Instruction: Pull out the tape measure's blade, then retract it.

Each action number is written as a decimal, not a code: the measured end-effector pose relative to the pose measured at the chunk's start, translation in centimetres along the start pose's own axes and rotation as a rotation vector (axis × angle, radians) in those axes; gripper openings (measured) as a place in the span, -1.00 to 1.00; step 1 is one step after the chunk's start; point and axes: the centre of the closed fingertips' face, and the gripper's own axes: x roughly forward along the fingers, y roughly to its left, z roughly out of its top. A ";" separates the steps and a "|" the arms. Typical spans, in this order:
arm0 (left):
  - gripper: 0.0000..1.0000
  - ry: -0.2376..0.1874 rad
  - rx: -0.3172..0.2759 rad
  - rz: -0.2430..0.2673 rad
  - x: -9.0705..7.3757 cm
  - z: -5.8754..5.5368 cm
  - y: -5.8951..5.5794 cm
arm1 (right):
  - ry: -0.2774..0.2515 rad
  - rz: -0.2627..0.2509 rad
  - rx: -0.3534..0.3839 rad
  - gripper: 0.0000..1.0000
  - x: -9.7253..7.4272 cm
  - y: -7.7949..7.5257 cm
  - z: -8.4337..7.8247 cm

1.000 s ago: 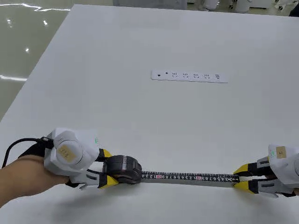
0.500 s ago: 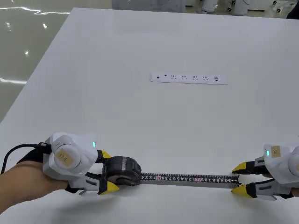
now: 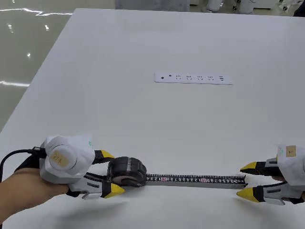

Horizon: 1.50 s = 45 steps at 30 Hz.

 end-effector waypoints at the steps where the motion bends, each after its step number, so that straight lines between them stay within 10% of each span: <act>1: -0.01 -0.007 -0.022 0.006 -0.1 0.0 -0.1 | -0.006 -0.002 0.009 -0.19 0.0 0.2 0.1; 30: 0.29 -0.207 -0.266 0.307 -7.3 -0.7 -2.5 | -0.166 -0.136 0.168 0.39 -3.4 4.6 2.2; 45: 0.54 -0.217 -0.336 0.334 -9.0 -2.8 -5.8 | -0.214 -0.185 0.235 0.67 -4.7 7.3 1.2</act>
